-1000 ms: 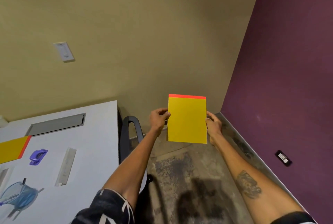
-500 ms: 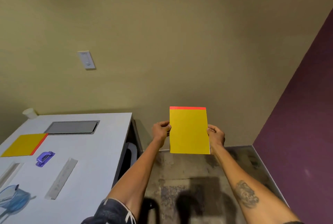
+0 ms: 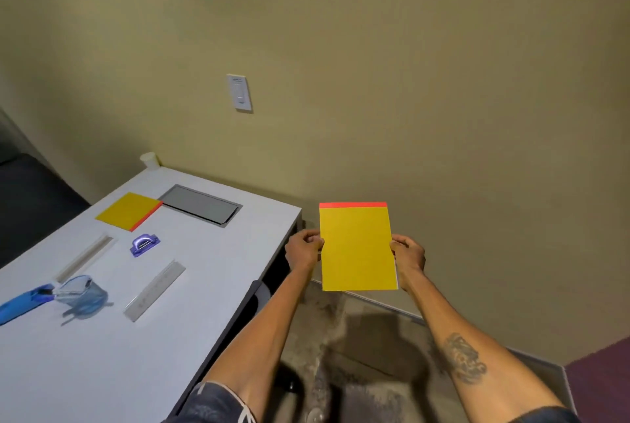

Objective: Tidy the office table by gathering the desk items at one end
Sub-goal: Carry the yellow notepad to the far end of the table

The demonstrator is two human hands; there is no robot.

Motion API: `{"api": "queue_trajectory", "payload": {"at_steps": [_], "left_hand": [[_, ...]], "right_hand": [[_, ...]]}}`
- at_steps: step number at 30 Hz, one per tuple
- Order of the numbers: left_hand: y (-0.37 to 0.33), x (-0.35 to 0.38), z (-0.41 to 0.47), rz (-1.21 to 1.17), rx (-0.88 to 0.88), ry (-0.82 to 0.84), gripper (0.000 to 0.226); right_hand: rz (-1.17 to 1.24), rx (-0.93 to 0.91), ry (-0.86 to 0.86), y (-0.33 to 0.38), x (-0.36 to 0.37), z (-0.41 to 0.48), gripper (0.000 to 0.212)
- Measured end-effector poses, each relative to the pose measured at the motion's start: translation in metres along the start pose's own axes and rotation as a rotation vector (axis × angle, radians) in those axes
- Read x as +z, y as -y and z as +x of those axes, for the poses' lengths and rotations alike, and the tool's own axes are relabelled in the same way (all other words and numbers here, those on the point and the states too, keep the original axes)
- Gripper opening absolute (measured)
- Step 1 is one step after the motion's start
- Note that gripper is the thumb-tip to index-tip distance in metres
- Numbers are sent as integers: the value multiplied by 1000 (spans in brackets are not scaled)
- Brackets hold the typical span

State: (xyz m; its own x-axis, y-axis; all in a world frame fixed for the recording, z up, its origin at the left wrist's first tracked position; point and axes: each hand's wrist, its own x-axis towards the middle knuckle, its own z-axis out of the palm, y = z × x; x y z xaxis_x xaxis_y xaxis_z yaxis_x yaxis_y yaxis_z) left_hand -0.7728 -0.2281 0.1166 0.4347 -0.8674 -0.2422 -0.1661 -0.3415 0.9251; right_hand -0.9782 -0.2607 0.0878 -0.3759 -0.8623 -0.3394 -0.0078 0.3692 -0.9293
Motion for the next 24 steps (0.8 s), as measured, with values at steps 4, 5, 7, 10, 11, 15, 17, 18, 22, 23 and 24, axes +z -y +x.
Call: {"api": "queue_trajectory", "payload": {"at_steps": [4,5,7,10,11,15,17,18,22,23,24], "left_hand": [[9,-17,47,-24,-60,-90,24],[11,-22,60,-41,-83,-115,24],[16,-34,88,-81,-124,-159,24],[25,-50,133,-129,-155,-225,25],[26,-55,146,-142,-167,-248,26],[32,-76,193,-202,-210,-301,26],[37,-87,213,-228,-233,-334,26],[40,-92,221,-239,-248,-352,26],[54,-109,245,-316,-307,-400,28],[57,-113,250,-333,-315,-416,29],[60,-117,255,-343,-324,-437,29]], "right_hand": [[-103,6,130,11,60,37,32],[-132,10,175,13,77,46,32],[-204,4,272,20,112,63,33],[-286,-7,382,31,164,84,34],[-310,-9,409,35,180,90,34],[-410,-26,495,49,244,115,31],[-465,-34,532,55,273,125,28],[-493,-36,551,57,286,129,26],[-580,-41,611,60,334,139,23],[-583,-39,626,61,347,141,26],[-585,-37,642,62,358,143,28]]}}
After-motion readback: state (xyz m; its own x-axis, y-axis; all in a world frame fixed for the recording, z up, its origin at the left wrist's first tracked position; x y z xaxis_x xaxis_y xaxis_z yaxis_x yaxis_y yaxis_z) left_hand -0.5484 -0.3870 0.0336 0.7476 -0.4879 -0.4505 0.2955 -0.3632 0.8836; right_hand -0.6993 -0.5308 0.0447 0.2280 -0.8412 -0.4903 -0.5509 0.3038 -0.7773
